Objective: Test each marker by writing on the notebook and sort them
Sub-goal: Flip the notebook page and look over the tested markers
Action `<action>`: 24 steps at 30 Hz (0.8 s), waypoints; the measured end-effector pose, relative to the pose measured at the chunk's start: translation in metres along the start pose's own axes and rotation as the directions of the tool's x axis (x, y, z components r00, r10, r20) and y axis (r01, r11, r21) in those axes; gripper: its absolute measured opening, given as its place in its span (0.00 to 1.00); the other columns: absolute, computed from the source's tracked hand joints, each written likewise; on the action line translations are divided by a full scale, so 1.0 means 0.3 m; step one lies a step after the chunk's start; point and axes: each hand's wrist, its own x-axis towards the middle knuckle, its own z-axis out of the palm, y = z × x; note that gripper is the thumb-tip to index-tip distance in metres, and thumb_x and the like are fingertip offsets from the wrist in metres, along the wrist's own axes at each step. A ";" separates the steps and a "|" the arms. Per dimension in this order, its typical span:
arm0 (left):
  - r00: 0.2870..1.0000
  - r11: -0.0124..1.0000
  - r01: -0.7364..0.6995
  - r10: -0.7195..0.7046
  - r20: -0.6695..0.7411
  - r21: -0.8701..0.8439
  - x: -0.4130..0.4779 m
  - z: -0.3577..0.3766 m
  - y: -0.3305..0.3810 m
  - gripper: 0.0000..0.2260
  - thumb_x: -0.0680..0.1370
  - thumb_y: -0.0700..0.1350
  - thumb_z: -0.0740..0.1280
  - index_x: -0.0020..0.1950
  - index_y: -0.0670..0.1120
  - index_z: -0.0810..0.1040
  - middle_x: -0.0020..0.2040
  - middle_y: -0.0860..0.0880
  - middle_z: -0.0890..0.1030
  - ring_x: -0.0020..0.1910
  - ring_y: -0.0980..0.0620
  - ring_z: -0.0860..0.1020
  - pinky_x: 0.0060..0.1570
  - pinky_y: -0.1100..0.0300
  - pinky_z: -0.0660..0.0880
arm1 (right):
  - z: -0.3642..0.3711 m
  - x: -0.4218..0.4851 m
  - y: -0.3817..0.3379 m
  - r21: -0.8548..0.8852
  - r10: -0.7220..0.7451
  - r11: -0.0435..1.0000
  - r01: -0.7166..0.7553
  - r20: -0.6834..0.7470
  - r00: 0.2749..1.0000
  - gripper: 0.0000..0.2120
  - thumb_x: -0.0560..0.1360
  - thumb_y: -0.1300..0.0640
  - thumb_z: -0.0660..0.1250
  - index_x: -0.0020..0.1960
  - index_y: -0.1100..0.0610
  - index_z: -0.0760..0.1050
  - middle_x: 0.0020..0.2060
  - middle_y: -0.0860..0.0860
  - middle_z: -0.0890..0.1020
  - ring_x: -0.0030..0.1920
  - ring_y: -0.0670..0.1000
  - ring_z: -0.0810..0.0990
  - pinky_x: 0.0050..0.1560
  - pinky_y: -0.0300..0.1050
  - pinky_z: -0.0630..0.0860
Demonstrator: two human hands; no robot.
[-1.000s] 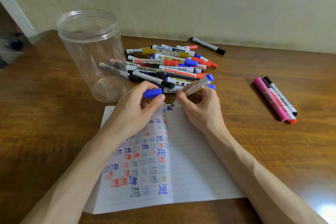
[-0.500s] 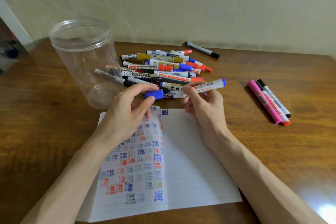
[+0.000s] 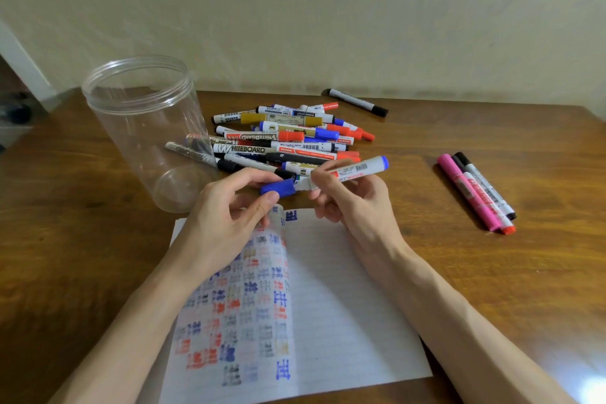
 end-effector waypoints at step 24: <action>0.992 0.997 -0.075 0.074 -0.099 -0.014 0.006 0.009 -0.019 0.10 0.78 0.36 0.71 0.59 0.46 0.84 0.41 0.51 0.87 0.40 0.53 0.86 0.42 0.65 0.81 | -0.090 0.003 -0.039 -0.385 -0.111 0.898 0.212 0.268 0.957 0.09 0.78 0.50 0.72 0.55 0.52 0.85 0.37 0.52 0.86 0.33 0.48 0.81 0.34 0.41 0.79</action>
